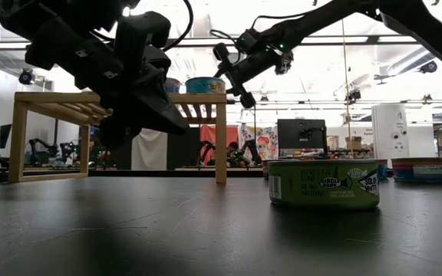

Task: Stack canned seafood by type on shelf
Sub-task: Put the top blue tuna can on the shelf

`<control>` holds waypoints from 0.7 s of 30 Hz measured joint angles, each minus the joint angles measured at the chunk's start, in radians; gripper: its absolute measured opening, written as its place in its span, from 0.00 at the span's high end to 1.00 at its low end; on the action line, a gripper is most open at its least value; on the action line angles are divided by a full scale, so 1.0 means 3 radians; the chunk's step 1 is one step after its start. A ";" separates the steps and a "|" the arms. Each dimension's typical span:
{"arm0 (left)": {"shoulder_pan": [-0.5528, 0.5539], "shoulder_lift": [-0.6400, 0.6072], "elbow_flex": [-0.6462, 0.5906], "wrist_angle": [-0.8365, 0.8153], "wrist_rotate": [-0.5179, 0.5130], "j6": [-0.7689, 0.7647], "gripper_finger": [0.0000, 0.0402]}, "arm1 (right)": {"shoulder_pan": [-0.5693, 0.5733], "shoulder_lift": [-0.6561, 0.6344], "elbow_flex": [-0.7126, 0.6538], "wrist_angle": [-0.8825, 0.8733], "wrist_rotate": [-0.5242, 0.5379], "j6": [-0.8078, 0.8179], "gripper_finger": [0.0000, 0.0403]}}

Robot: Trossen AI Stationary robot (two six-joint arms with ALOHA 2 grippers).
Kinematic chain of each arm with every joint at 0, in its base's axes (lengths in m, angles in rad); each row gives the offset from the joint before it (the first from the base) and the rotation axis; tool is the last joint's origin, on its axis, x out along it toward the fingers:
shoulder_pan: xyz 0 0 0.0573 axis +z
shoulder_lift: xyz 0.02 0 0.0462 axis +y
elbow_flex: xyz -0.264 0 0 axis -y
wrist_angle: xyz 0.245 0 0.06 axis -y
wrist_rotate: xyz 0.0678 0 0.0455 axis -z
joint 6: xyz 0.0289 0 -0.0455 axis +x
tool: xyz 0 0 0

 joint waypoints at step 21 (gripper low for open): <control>0.0000 0.0001 0.0000 0.0001 -0.0104 0.0028 1.00 | 0.0037 0.0000 -0.0030 -0.0074 0.0061 -0.0103 0.56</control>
